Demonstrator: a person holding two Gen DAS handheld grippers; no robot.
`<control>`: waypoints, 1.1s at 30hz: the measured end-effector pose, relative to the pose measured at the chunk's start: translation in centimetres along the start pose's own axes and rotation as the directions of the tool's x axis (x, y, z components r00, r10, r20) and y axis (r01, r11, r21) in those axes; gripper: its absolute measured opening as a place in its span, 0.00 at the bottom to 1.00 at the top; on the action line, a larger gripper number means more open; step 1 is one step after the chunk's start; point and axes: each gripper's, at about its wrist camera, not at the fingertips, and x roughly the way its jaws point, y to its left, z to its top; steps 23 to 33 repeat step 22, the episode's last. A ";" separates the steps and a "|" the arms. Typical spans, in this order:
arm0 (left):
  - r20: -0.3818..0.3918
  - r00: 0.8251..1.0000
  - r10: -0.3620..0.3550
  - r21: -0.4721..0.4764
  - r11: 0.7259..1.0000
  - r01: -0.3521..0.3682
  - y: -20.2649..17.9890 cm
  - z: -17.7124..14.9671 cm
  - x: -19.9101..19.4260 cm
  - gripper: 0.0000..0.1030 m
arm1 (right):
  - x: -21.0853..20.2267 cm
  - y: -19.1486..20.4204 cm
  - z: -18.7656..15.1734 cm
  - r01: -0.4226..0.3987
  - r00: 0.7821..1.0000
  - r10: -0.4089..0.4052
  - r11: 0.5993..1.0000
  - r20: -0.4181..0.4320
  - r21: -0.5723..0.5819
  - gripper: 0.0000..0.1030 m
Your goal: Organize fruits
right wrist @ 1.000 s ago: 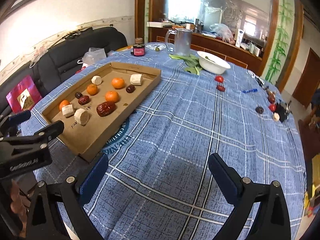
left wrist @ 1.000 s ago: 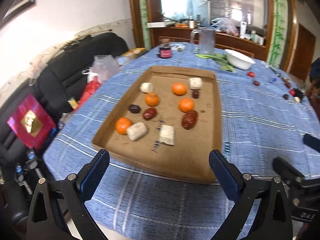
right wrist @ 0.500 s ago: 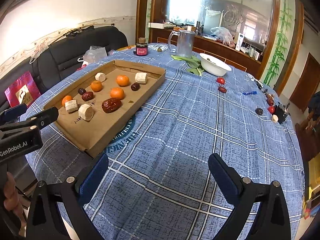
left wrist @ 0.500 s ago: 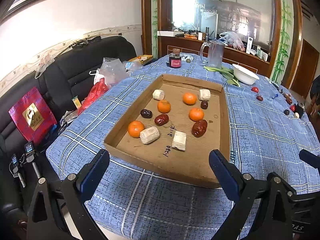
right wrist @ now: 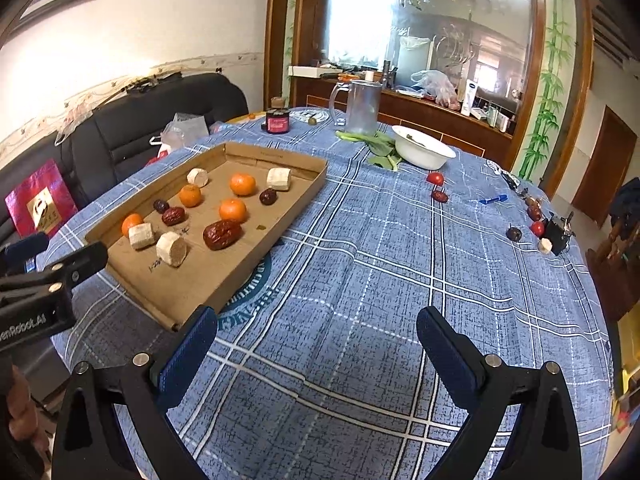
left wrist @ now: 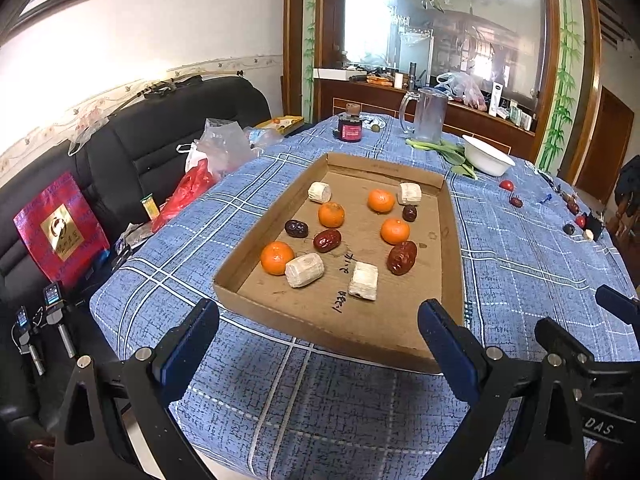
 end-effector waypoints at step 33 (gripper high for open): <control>0.028 1.000 -0.010 -0.007 1.000 0.010 -0.2 0.2 -0.4 0.97 | 0.5 -0.3 0.1 -0.010 1.000 0.011 1.000 -0.019 0.011 0.99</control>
